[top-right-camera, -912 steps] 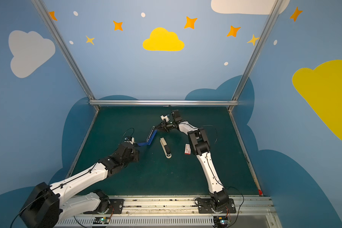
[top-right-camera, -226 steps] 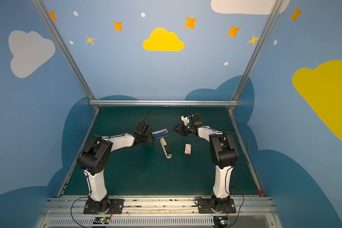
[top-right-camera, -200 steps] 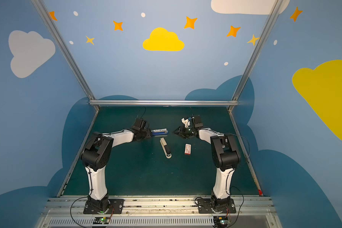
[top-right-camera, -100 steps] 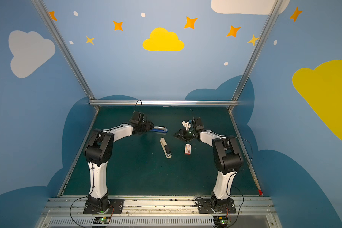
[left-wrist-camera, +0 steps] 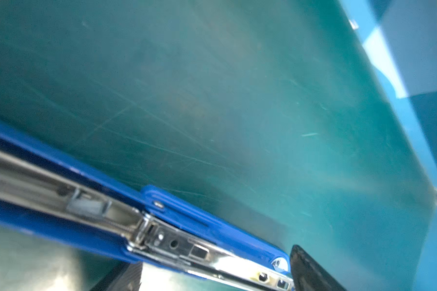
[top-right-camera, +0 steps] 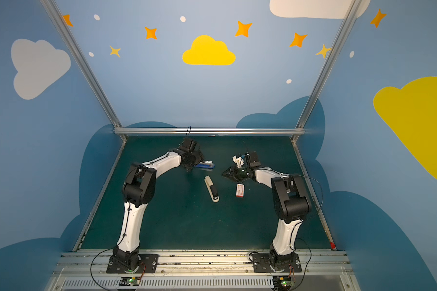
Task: Load the staples into the stapler
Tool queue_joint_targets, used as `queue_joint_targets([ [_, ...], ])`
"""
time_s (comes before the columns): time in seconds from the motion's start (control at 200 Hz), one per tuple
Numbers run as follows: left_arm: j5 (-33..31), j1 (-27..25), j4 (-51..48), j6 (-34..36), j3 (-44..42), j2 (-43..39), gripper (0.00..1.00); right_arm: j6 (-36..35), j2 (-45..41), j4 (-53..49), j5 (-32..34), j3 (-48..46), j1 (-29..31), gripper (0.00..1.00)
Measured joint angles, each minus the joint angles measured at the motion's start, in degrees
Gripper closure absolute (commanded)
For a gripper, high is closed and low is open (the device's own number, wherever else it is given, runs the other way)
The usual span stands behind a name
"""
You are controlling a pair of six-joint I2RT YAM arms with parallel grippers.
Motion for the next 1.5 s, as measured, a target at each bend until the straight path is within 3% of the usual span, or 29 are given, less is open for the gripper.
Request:
queue_joint_targets([
  [0.18,-1.6,-0.35,-12.44,-2.6,13.64,6.67,0.15,0.02,-0.96,0.07,-0.15,-0.26,0.0,0.72],
  [0.391,-1.11,0.02,-26.25,-3.15,29.57,14.91,0.36,0.09,-1.75,0.72,-0.15,-0.76,0.0,0.72],
  [0.546,0.76,0.76,-29.2,-2.4,31.17,15.78,0.49,0.28,-1.75,0.81,-0.15,-0.94,0.0,0.72],
  [0.801,1.4,2.14,-27.5,1.55,22.6,11.21,0.66,1.27,-1.75,1.81,-0.26,-0.94,0.0,0.73],
  [1.071,-0.68,6.84,-28.61,9.05,16.09,6.27,0.79,1.77,-1.77,2.4,-0.42,-1.11,0.0,0.73],
  [1.287,-2.34,7.87,-25.81,15.26,5.57,0.26,0.83,1.84,-1.77,2.6,-0.39,-1.92,0.17,0.73],
  [1.502,-3.23,4.79,-25.51,22.47,-4.57,-5.92,0.84,1.75,-1.79,2.6,-0.37,-1.95,1.33,0.72],
])
